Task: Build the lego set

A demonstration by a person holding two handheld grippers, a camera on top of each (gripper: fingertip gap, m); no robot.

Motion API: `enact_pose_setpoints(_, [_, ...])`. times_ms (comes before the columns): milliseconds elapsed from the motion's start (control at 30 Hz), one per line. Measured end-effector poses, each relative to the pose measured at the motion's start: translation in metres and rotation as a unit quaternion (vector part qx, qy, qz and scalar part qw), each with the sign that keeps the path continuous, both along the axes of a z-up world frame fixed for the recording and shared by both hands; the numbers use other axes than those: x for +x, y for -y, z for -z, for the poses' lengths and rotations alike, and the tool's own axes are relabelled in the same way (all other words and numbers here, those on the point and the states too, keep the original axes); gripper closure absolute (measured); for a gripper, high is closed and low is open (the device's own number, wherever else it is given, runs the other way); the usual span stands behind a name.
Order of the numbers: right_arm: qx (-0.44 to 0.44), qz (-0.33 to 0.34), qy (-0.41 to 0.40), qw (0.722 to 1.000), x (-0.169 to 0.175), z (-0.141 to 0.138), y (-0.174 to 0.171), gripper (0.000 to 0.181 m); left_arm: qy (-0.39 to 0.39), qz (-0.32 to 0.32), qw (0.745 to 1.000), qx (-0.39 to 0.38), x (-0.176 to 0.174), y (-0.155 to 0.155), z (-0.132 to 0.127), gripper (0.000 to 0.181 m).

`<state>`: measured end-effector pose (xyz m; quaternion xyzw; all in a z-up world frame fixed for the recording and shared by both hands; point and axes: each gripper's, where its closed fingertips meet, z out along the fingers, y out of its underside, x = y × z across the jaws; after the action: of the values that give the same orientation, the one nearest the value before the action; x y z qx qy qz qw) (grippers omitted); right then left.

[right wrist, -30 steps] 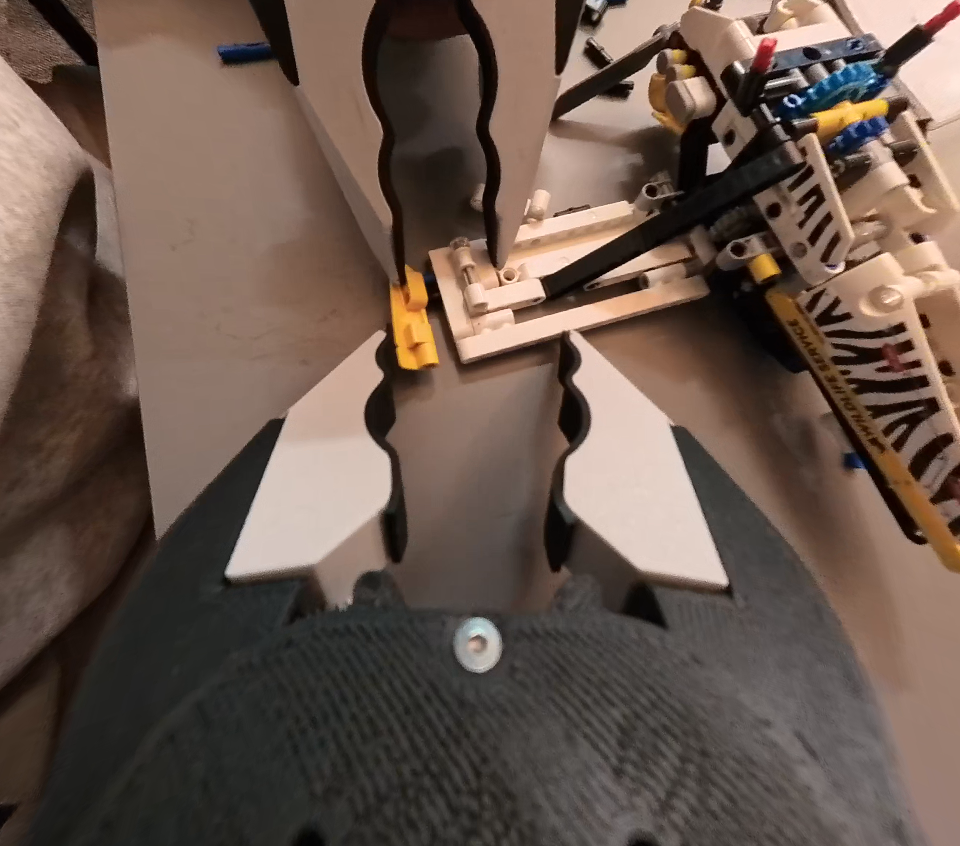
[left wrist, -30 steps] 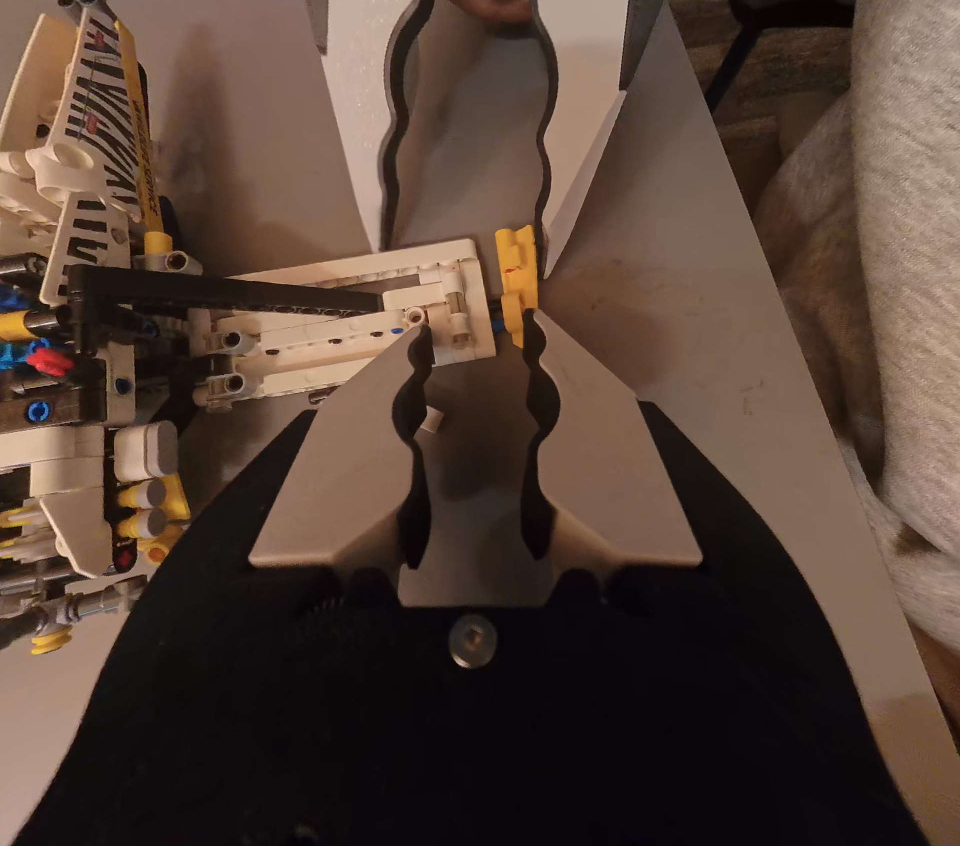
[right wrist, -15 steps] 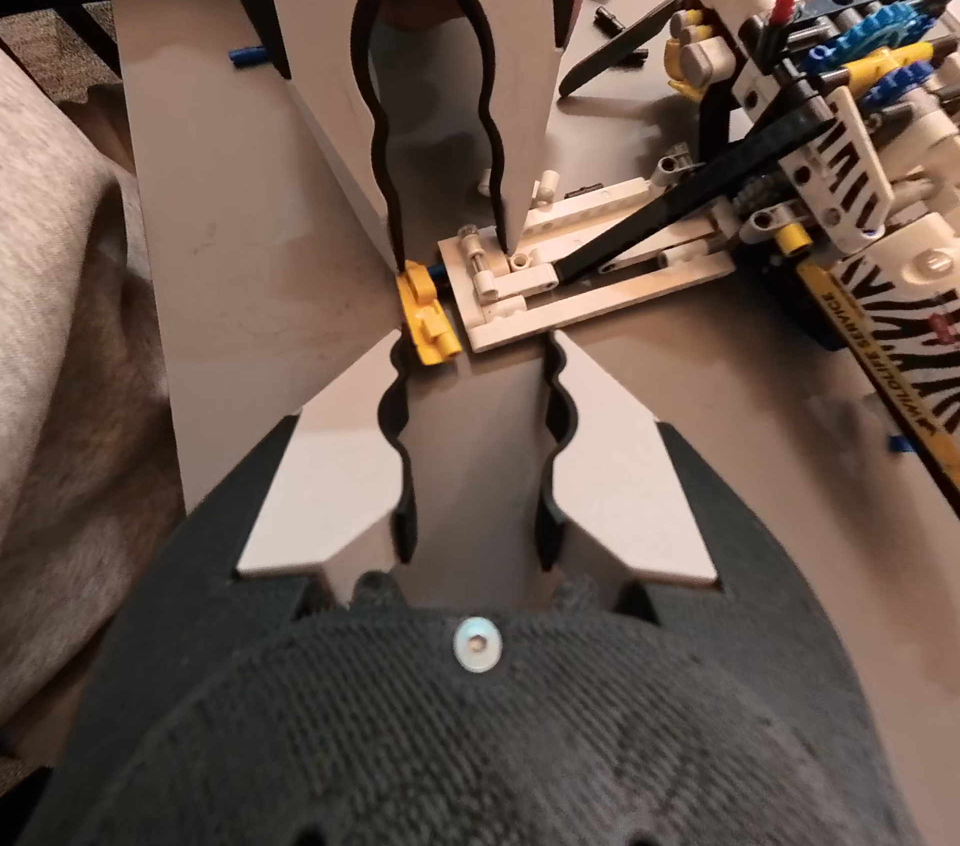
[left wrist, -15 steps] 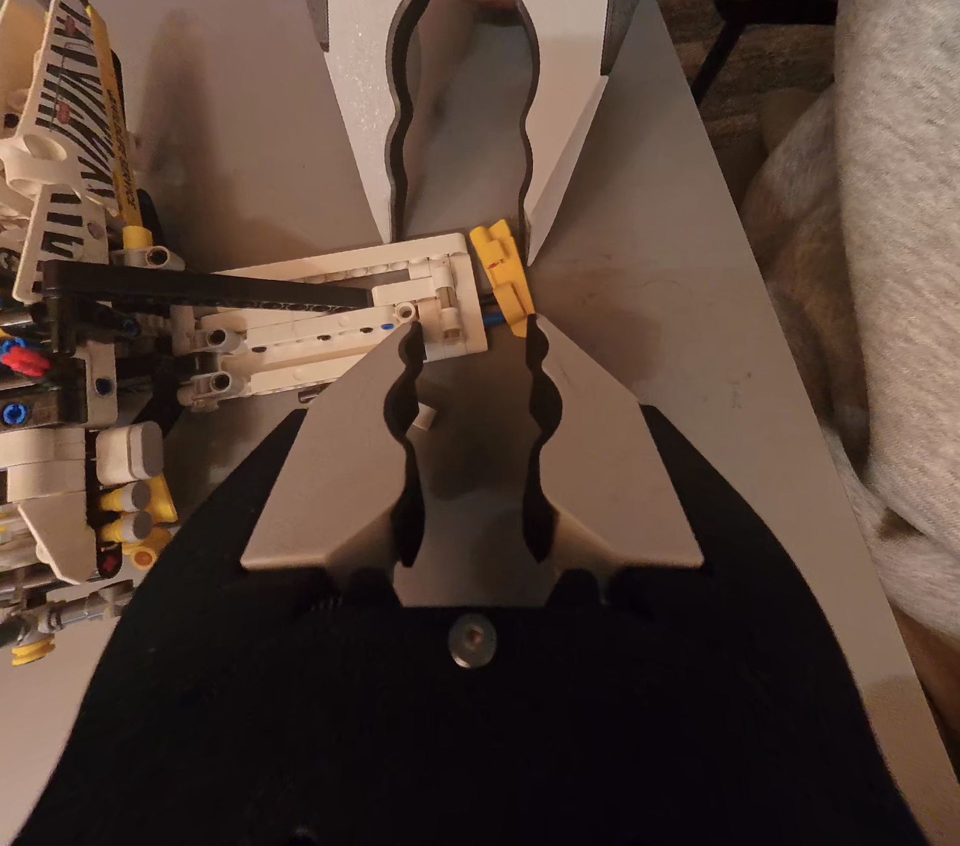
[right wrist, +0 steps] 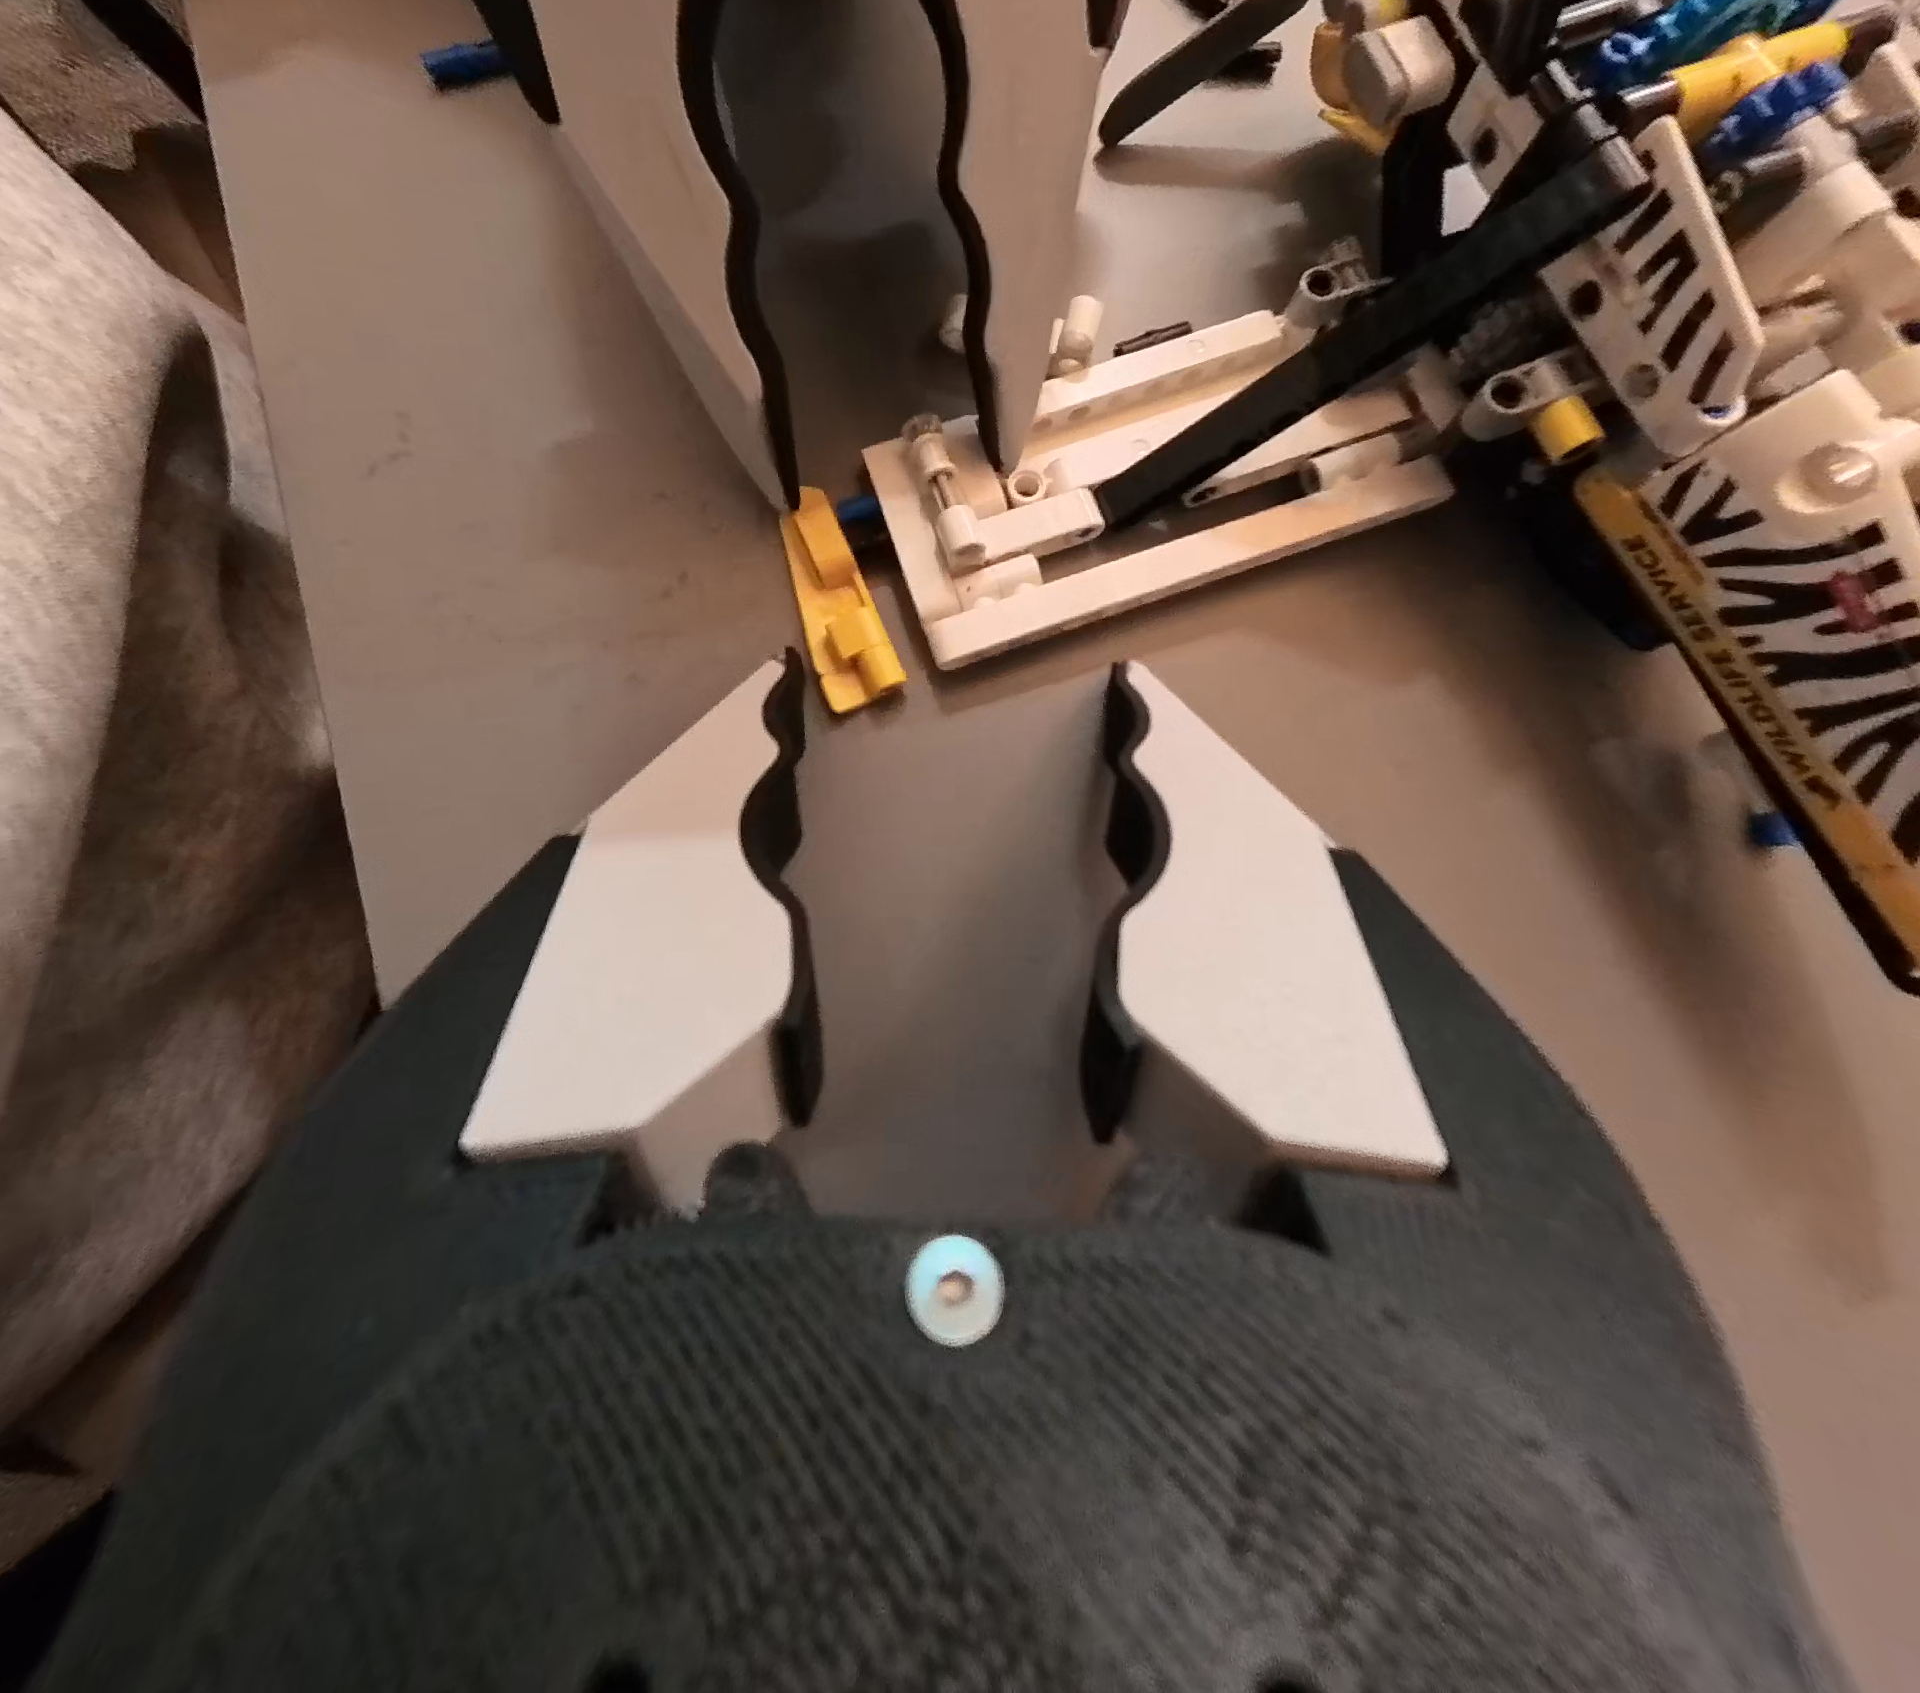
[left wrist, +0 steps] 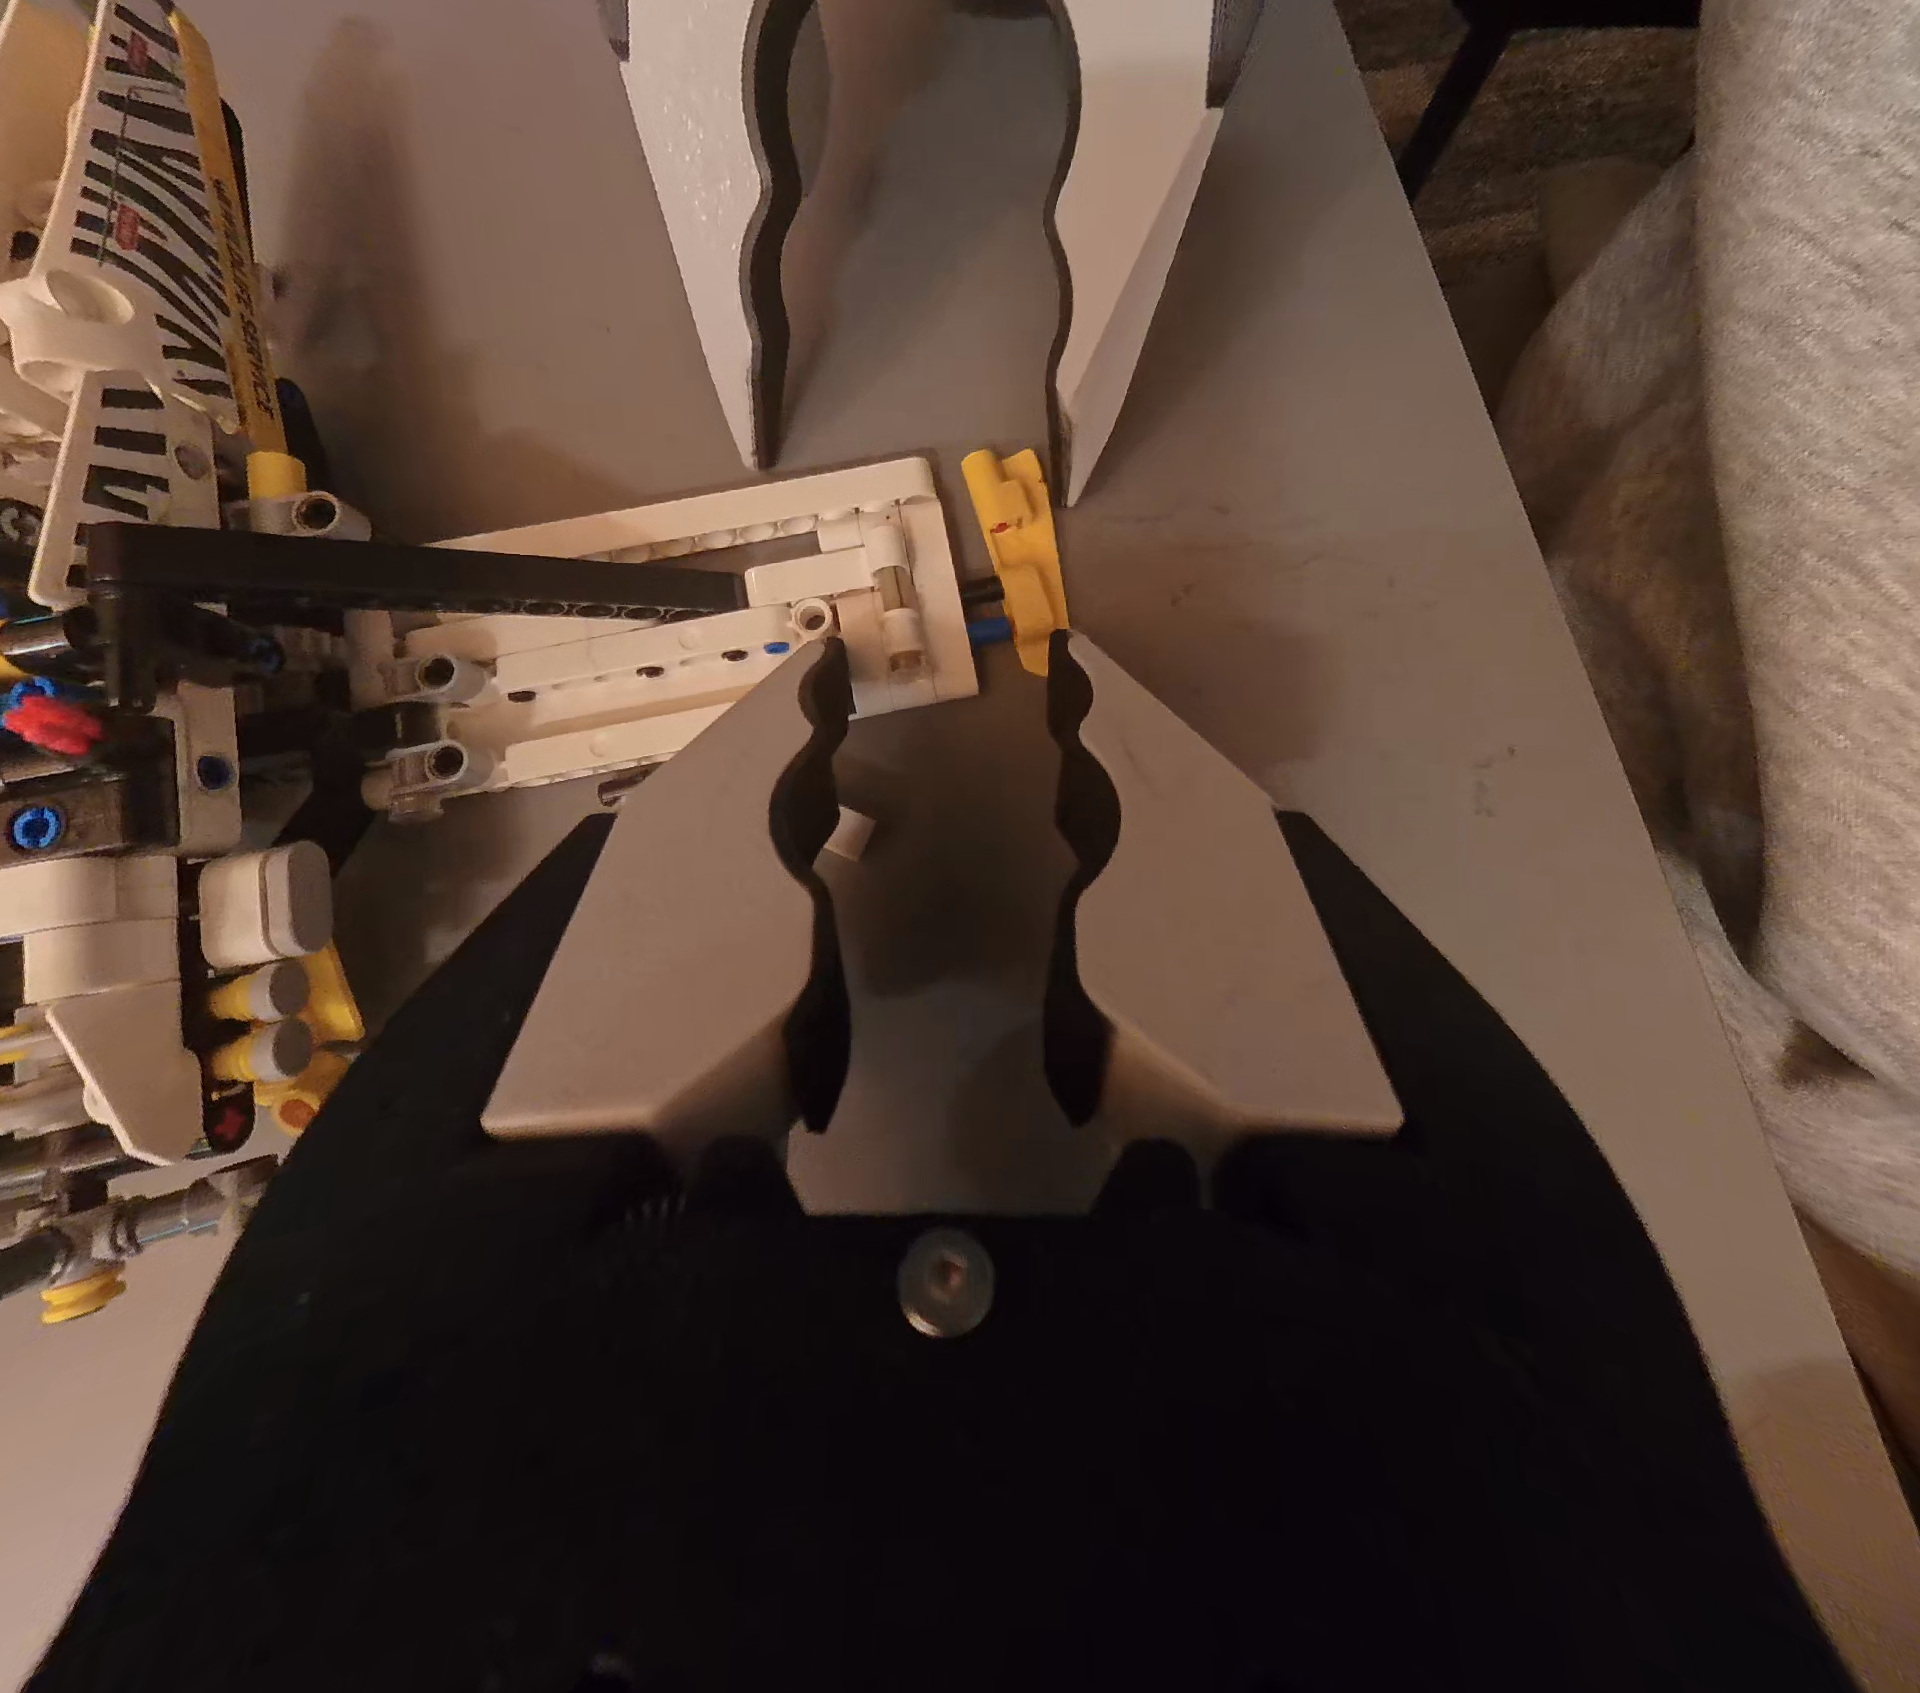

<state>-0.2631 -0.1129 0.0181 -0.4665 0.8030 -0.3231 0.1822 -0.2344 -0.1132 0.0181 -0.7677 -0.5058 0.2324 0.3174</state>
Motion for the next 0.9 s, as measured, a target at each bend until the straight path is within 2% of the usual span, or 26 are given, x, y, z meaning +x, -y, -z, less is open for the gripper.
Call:
enact_pose_setpoints(667, [-0.007, -0.009, 0.025, 1.000, 0.0062, -0.0009, 0.0013, 0.136, 0.001, -0.007, 1.000, 0.001, -0.0004, 0.0014, -0.0001, 0.148])
enact_pose_setpoints(900, [-0.006, -0.005, 0.026, 1.000, 0.0061, -0.0011, 0.0016, 0.137, 0.001, 0.005, 1.000, 0.003, 0.0012, -0.0021, -0.0001, 0.141])
